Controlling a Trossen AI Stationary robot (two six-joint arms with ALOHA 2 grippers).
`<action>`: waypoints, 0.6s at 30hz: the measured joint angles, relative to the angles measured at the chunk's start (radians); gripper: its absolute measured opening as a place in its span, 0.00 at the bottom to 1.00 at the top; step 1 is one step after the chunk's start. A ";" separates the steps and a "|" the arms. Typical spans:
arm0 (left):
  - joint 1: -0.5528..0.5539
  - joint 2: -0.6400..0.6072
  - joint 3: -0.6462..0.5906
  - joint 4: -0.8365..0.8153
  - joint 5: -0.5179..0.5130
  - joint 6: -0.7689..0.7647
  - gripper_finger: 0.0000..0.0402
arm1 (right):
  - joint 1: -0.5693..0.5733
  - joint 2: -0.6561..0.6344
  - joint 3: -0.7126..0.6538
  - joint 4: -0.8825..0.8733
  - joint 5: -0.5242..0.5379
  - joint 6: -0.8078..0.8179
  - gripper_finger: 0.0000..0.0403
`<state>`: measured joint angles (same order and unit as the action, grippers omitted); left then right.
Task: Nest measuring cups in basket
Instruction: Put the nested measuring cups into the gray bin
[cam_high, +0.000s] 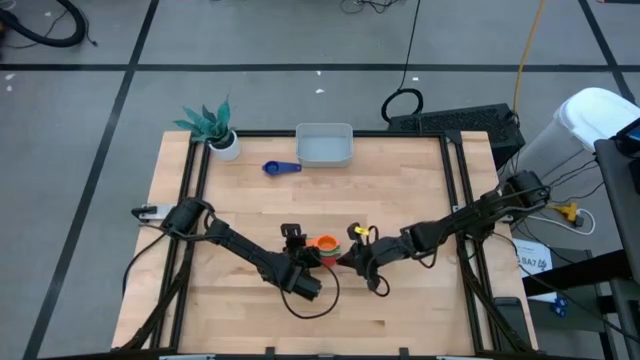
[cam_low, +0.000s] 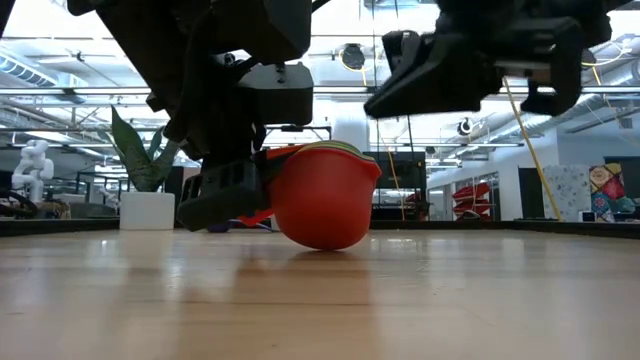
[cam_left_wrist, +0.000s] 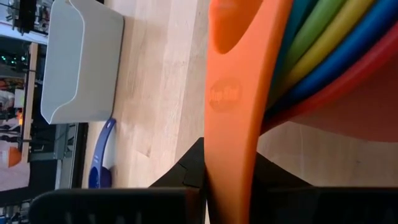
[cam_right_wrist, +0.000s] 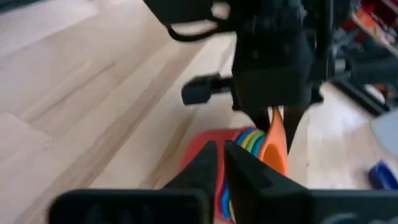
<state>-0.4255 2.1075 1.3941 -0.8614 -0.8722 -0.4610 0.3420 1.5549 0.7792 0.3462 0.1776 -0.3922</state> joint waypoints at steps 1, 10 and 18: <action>0.000 0.000 0.000 0.000 0.000 0.000 0.12 | 0.000 -0.010 0.000 0.001 0.000 -0.012 0.10; 0.000 -0.001 0.001 0.001 -0.003 0.037 0.13 | -0.025 -0.021 0.000 0.015 0.036 -0.019 0.56; 0.002 -0.002 0.001 0.003 -0.007 0.092 0.13 | -0.100 -0.012 0.000 -0.014 -0.039 0.155 0.73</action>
<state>-0.4233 2.1052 1.3952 -0.8581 -0.8796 -0.3694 0.2421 1.5432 0.7795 0.3324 0.1389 -0.2373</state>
